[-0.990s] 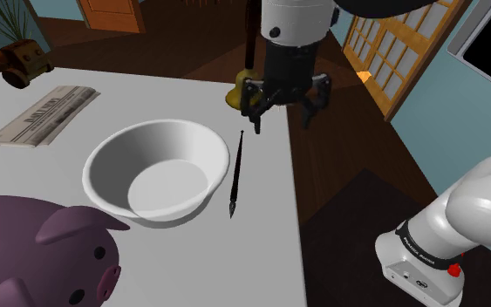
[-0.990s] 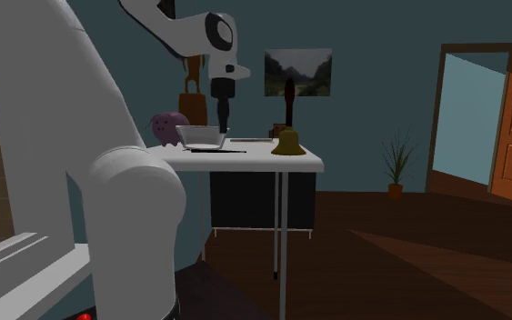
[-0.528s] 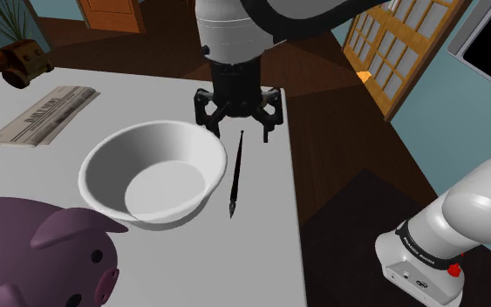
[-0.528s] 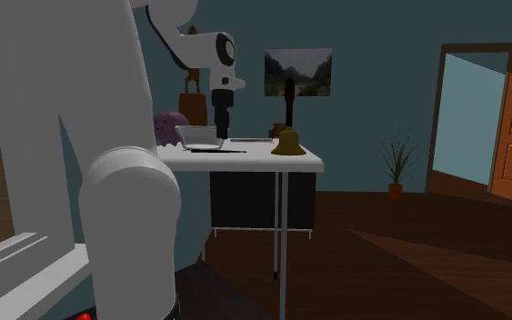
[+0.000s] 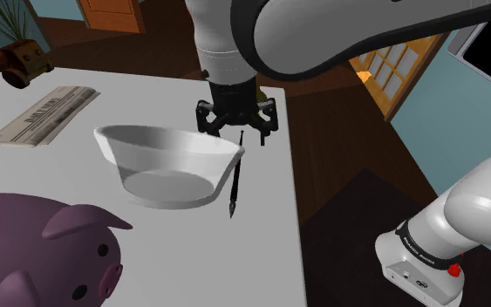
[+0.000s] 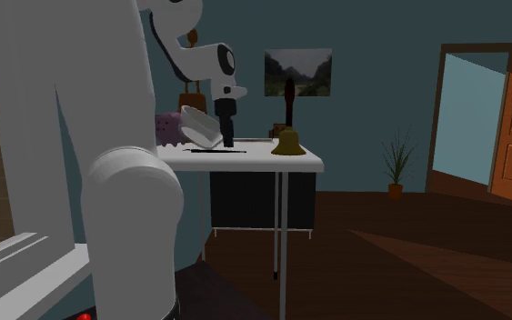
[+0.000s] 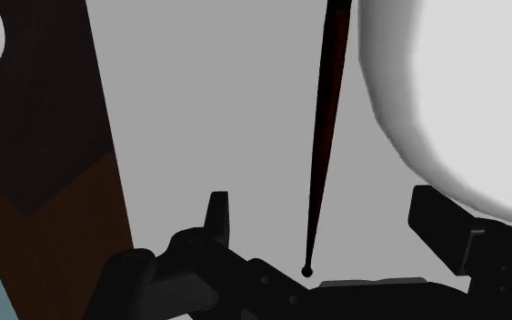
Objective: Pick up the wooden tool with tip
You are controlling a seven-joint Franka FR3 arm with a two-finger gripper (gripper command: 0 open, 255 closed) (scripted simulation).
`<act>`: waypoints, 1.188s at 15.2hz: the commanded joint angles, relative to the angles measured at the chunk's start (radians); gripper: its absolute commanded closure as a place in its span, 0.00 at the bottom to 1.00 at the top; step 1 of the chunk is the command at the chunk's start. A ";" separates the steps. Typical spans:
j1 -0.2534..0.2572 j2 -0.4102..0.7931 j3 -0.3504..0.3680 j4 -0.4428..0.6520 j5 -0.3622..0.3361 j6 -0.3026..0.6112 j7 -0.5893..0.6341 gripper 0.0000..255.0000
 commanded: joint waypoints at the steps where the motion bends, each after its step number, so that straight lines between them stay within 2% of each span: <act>1: 0.010 0.011 -0.002 -0.004 0.095 0.003 0.000 1.00; 3: 0.011 0.040 0.008 0.028 0.075 -0.009 0.018 1.00; 9: 0.013 0.043 0.011 0.025 0.073 -0.004 0.024 1.00; 10: 0.007 0.000 -0.002 -0.012 0.102 0.005 -0.006 1.00; 18: 0.005 -0.013 -0.011 0.086 0.108 -0.102 -0.012 1.00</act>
